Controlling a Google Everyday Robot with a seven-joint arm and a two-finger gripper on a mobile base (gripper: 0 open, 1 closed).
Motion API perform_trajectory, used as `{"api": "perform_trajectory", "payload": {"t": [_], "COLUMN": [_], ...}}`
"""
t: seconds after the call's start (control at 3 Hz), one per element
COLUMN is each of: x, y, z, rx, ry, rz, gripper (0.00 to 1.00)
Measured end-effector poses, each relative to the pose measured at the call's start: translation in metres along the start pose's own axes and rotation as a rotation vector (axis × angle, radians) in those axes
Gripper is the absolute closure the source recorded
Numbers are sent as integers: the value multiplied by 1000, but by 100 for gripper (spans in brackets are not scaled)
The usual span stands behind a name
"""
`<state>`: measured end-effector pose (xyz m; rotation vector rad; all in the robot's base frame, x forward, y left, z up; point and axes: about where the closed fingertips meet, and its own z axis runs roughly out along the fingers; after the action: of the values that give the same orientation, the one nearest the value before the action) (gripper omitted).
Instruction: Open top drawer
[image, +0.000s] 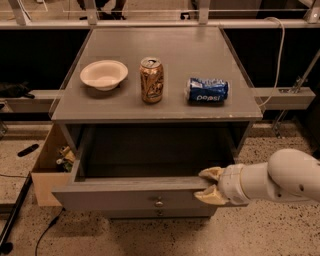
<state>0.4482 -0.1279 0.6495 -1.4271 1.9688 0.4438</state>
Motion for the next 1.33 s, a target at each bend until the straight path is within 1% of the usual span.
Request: {"api": "perform_trajectory", "payload": {"t": [0.33,0.67,1.0,1.33], "x": [-1,-2,2,2], "y": [10,9,26,26], "z": [-12,-14,-23,-23], "rx": [4,4,-2,-2], "ry": [-1,-1,-6,-6], "rz": [-5,-5,4,4], "gripper": [96,100,96,73]}}
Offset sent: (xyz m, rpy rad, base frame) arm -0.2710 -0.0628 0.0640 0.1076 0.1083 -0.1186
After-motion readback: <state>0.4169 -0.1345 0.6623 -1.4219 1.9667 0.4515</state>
